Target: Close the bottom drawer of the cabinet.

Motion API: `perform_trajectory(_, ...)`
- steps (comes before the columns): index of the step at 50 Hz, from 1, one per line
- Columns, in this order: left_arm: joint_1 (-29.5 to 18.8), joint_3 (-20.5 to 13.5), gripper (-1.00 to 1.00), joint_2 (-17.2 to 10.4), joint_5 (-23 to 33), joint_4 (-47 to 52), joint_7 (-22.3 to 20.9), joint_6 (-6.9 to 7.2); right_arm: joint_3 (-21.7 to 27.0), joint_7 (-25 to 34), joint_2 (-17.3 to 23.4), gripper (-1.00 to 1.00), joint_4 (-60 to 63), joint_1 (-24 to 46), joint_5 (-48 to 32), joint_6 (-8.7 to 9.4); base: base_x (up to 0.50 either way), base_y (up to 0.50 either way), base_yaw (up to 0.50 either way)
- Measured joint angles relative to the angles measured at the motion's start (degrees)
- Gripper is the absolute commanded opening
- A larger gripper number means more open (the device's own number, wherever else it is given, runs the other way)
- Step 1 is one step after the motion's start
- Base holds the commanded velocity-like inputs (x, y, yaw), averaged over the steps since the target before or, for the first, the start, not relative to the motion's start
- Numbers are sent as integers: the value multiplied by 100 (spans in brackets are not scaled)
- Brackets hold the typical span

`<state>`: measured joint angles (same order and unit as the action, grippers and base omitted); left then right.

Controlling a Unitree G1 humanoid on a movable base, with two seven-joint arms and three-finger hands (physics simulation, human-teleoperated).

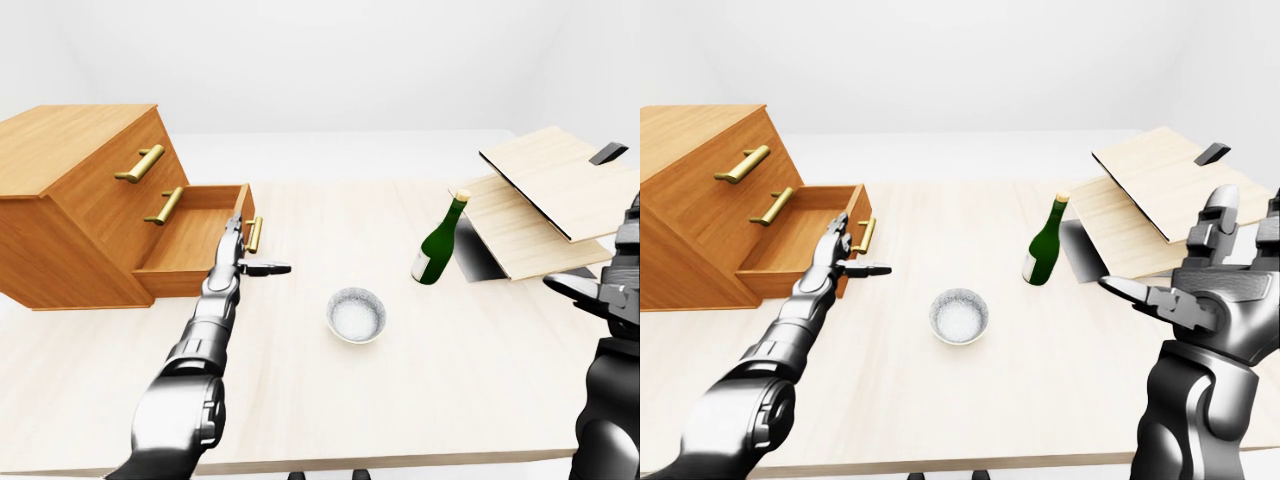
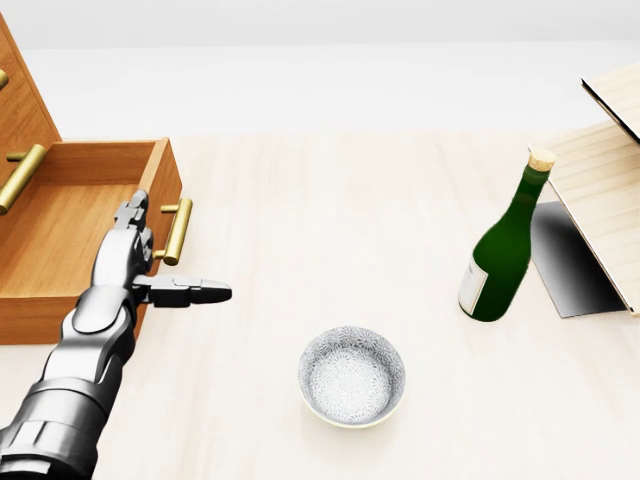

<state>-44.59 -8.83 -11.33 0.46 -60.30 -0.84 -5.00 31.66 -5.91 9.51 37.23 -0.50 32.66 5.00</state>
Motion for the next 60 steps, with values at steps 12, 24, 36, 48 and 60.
perform_trajectory(12,-485,-103,100,-107,83,-1072,15,0,-13,12,-9,100,4,-10,9,0,0,0,0)
perform_trajectory(24,-509,-143,100,-115,205,-1410,74,0,-36,44,-15,100,-55,-6,-12,0,0,0,0)
perform_trajectory(36,-383,-197,100,-160,517,-1571,274,0,-30,45,-16,100,-37,-19,-3,0,0,0,0)
perform_trajectory(48,-269,-311,100,-211,701,-1646,499,0,2,6,-4,100,54,-16,35,0,0,0,0)
perform_trajectory(60,-314,-532,100,-381,462,-1725,875,0,24,-7,11,100,72,-4,60,0,0,0,0)
